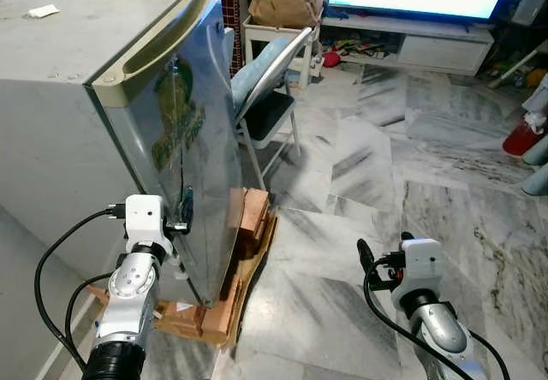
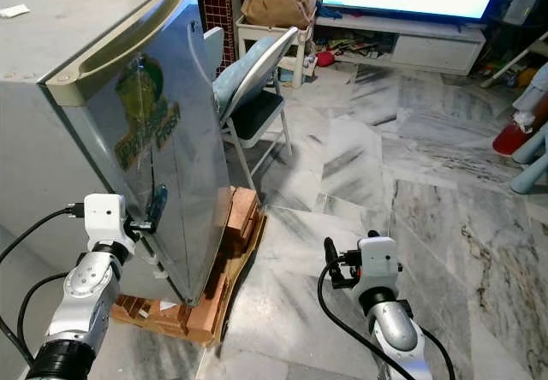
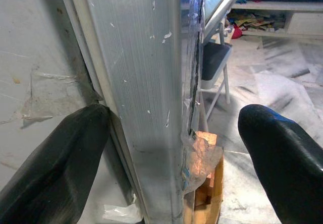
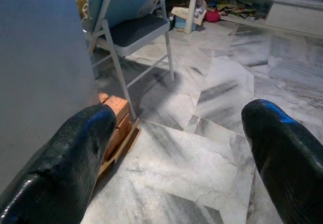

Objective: Restocking fridge

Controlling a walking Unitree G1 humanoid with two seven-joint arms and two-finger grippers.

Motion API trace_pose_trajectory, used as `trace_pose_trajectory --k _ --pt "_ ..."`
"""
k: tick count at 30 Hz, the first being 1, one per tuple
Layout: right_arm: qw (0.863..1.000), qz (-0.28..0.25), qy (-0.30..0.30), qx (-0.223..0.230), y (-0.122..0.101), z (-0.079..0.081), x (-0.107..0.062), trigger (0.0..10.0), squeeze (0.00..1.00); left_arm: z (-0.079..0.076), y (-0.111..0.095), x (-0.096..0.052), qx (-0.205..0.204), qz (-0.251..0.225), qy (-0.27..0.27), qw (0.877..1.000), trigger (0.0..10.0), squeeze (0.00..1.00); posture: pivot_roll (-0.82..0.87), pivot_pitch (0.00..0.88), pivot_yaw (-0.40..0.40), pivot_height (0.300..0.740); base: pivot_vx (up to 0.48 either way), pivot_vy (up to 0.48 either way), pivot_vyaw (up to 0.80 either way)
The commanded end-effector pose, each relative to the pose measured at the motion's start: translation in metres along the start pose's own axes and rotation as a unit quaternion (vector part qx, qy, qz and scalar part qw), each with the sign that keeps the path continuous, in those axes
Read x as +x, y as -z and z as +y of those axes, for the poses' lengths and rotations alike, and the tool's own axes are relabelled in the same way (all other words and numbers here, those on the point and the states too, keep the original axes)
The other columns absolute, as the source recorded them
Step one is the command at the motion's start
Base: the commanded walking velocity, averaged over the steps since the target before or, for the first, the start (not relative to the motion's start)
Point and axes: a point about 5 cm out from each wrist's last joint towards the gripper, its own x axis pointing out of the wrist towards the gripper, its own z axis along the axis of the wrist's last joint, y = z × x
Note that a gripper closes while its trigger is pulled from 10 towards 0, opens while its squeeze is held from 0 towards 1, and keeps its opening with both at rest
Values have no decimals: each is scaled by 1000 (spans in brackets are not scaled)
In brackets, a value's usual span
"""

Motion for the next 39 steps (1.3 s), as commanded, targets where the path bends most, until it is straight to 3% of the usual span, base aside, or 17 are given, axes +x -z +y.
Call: trace_pose_trajectory --k 1,2,4,5,7,9,10,11,12,14,16,18,22,29,33,36,39 --pt "1000 6 -4 1 -1 -2 -1 10000 0 3 -5 6 -1 -8 2 1000 10000 0 -53 3 5 740 0 0 0" --pt "999 40 0 -33 9 -4 -2 10000 0 -1 -9 10 -5 -13 13 1000 10000 0 -54 3 5 740 0 0 0" --pt "997 54 3 -52 13 -6 -3 10000 0 -2 -11 11 -6 -14 16 1000 10000 0 -54 3 5 740 0 0 0" --pt "989 120 21 -82 32 -15 -8 10000 0 -13 -17 15 1 -25 52 998 10000 0 -55 2 4 740 0 0 0" --pt "985 143 28 -89 39 -18 -10 10000 0 -17 -20 16 4 -29 67 997 10000 0 -55 2 5 740 0 0 0" --pt "980 184 41 -57 53 -26 -17 10000 0 -66 -32 10 7 -41 201 979 10000 0 -52 0 4 740 0 0 0" --pt "980 189 38 -56 54 -26 -18 10000 0 -80 -34 6 7 -46 243 969 10000 0 -52 0 4 740 0 0 0" --pt "980 189 38 -56 54 -26 -18 10000 0 -80 -34 6 7 -46 243 969 10000 0 -52 0 4 740 0 0 0" --pt "980 189 30 -57 53 -25 -18 10000 0 -99 -36 -4 -3 -46 301 953 10000 0 -58 0 7 740 0 0 0" --pt "980 189 21 -58 53 -21 -17 10000 0 -117 -38 -15 -16 -44 349 936 10000 0 -58 0 7 740 0 0 0" --pt "979 191 13 -62 53 -19 -16 10000 0 -119 -37 -17 -22 -42 357 933 10000 0 -55 0 5 740 0 0 0" --pt "979 193 6 -66 54 -16 -15 10000 0 -115 -36 -16 -22 -39 348 937 10000 0 -53 0 5 740 0 0 0" --pt "979 195 1 -62 54 -15 -14 10000 0 -76 -28 -3 -9 -20 256 966 10000 0 -48 0 4 740 0 0 0" --pt "986 159 1 -54 44 -12 -8 10000 0 -37 -21 -6 -4 -9 175 984 10000 0 -39 0 9 740 0 0 0" --pt "992 118 28 -47 32 -13 -3 10000 0 -25 -9 -14 20 9 142 990 10000 0 -32 3 15 740 0 0 0" --pt "995 93 45 -11 23 -16 0 10000 0 -18 0 -19 26 23 109 993 10000 0 -23 3 12 740 0 0 0" --pt "997 66 40 -16 12 -13 6 10000 0 -19 3 -27 32 29 116 992 10000 0 -15 6 9 740 0 -384 -379"
